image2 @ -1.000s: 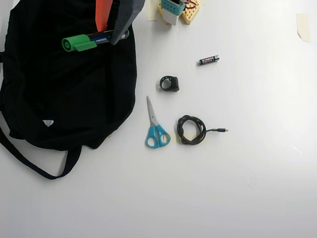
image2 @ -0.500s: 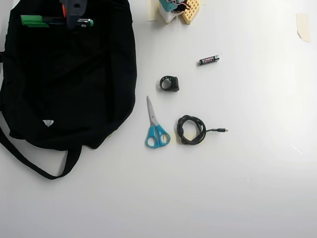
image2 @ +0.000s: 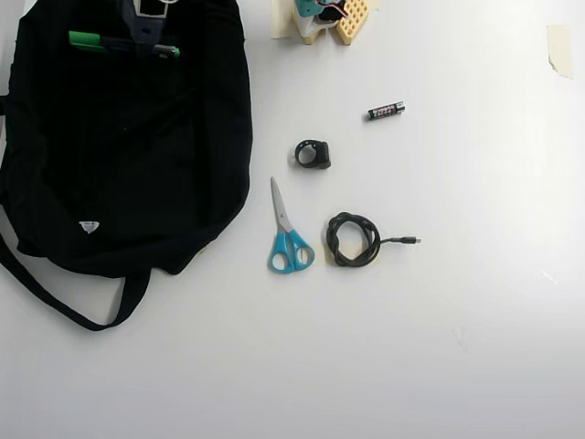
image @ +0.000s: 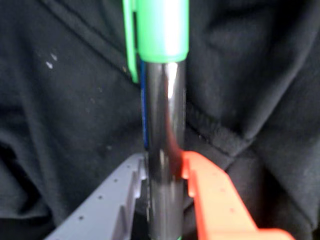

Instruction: Put the green marker into the black bag

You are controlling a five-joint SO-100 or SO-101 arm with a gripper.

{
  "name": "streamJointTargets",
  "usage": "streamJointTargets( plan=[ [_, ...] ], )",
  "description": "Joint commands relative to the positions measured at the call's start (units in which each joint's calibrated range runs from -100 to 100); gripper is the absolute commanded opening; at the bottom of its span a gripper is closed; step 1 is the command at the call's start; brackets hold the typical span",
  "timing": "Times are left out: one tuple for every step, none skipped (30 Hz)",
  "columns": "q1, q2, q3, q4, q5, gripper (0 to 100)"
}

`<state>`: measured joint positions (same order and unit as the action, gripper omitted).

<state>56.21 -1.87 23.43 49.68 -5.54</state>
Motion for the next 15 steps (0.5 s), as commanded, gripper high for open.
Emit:
streamJointTargets(
  plan=[
    [0.26,-0.04,-0.52,-0.75,0.14,3],
    [0.26,-0.04,-0.52,-0.75,0.09,3],
    [0.26,-0.04,-0.52,-0.75,-0.02,3],
    [0.26,-0.04,-0.52,-0.75,-0.02,3],
    [0.34,-0.04,-0.52,-0.75,-0.07,3],
    [0.34,-0.04,-0.52,-0.75,-0.07,4],
    [0.34,-0.04,-0.52,-0.75,-0.07,10],
    [0.34,-0.04,-0.52,-0.75,-0.07,13],
    [0.34,-0.04,-0.52,-0.75,-0.07,15],
    [0.34,-0.04,-0.52,-0.75,-0.07,15],
    [0.34,-0.04,-0.52,-0.75,-0.07,15],
    [0.34,-0.04,-0.52,-0.75,-0.07,15],
    [0.34,-0.04,-0.52,-0.75,-0.07,15],
    [0.34,-0.04,-0.52,-0.75,-0.02,15],
    [0.34,-0.04,-0.52,-0.75,0.04,15]
  ],
)
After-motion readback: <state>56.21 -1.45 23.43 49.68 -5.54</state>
